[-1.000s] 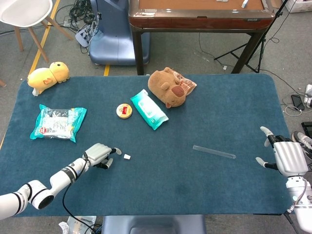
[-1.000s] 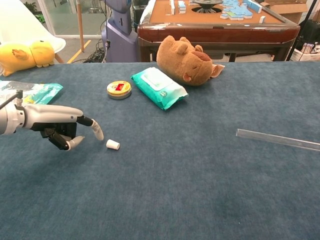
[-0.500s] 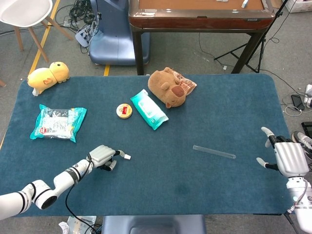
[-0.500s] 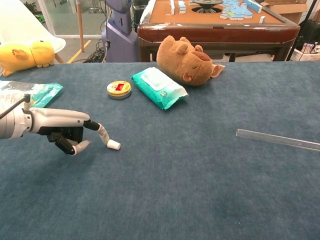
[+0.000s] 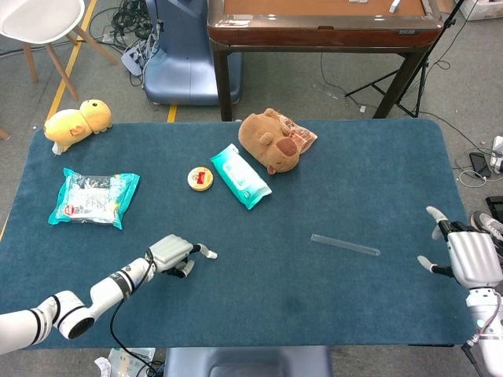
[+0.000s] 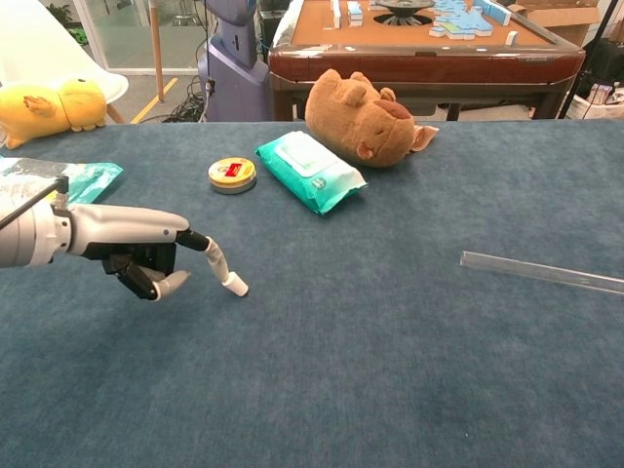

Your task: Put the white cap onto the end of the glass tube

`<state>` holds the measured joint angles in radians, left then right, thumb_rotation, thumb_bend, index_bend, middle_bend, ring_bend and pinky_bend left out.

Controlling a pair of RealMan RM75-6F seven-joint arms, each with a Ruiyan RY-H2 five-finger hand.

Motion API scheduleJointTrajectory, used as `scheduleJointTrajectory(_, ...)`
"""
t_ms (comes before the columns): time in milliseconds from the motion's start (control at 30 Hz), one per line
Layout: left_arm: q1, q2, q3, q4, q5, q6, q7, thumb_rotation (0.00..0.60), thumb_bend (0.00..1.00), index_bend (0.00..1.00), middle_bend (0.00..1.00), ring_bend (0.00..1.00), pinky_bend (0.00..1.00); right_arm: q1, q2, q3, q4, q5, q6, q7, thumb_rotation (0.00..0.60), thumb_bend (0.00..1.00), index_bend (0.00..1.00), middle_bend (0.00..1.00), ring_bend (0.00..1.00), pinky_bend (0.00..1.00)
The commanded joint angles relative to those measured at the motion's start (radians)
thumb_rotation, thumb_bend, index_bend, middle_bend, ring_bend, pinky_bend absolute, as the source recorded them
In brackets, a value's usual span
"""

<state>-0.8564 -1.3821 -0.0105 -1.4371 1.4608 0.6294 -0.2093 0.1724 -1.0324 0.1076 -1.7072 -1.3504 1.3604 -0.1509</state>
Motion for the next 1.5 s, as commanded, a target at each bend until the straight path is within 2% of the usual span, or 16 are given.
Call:
scheduleJointTrajectory(33, -0.005, 0.003, -0.002, -0.012, -0.009, 0.000, 0.013, 0.532, 0.64, 0.23, 1.00, 1.00, 1.00, -0.003, 0.000, -0.002, 0.002, -0.001, 0.002, 0.004, 0.600, 0.09, 0.16, 0.49, 0.38, 0.46)
scheduleJointTrajectory(400, -0.009, 0.016, -0.005, -0.051, -0.037, 0.008, 0.065, 0.530, 0.64, 0.23, 1.00, 1.00, 1.00, -0.016, 0.006, -0.006, 0.011, -0.004, 0.012, 0.027, 0.600, 0.09, 0.16, 0.49, 0.38, 0.46)
scheduleJointTrajectory(533, 0.014, 0.013, -0.017, -0.059, -0.032, 0.077, 0.077, 0.547, 0.63, 0.23, 1.00, 1.00, 1.00, -0.021, 0.006, -0.007, 0.015, -0.009, 0.017, 0.035, 0.600, 0.09, 0.16, 0.49, 0.38, 0.46)
scheduleJointTrajectory(600, 0.029, 0.004, -0.021, -0.048, -0.012, 0.127, 0.074, 0.596, 0.56, 0.23, 1.00, 1.00, 1.00, -0.023, 0.006, -0.008, 0.016, -0.012, 0.021, 0.038, 0.600, 0.09, 0.16, 0.49, 0.38, 0.46)
scheduleJointTrajectory(700, 0.041, -0.010, -0.023, -0.027, 0.011, 0.172, 0.079, 0.600, 0.43, 0.24, 1.00, 1.00, 1.00, -0.026, 0.004, -0.008, 0.017, -0.015, 0.025, 0.041, 0.600, 0.09, 0.16, 0.49, 0.38, 0.46)
scheduleJointTrajectory(800, 0.045, -0.035, -0.029, -0.003, 0.015, 0.199, 0.103, 0.600, 0.37, 0.29, 1.00, 1.00, 1.00, -0.026, 0.002, -0.009, 0.018, -0.017, 0.025, 0.042, 0.600, 0.09, 0.16, 0.49, 0.38, 0.46)
scheduleJointTrajectory(1200, 0.030, -0.133, -0.038, 0.074, 0.013, 0.219, 0.238, 0.600, 0.29, 0.44, 1.00, 1.00, 1.00, -0.034, 0.005, -0.010, 0.013, -0.017, 0.030, 0.041, 0.600, 0.09, 0.16, 0.49, 0.38, 0.46)
scheduleJointTrajectory(1500, 0.023, -0.206, -0.035, 0.145, 0.021, 0.236, 0.324, 0.600, 0.29, 0.44, 1.00, 1.00, 1.00, -0.038, 0.007, -0.011, 0.011, -0.012, 0.028, 0.038, 0.600, 0.10, 0.16, 0.49, 0.38, 0.46)
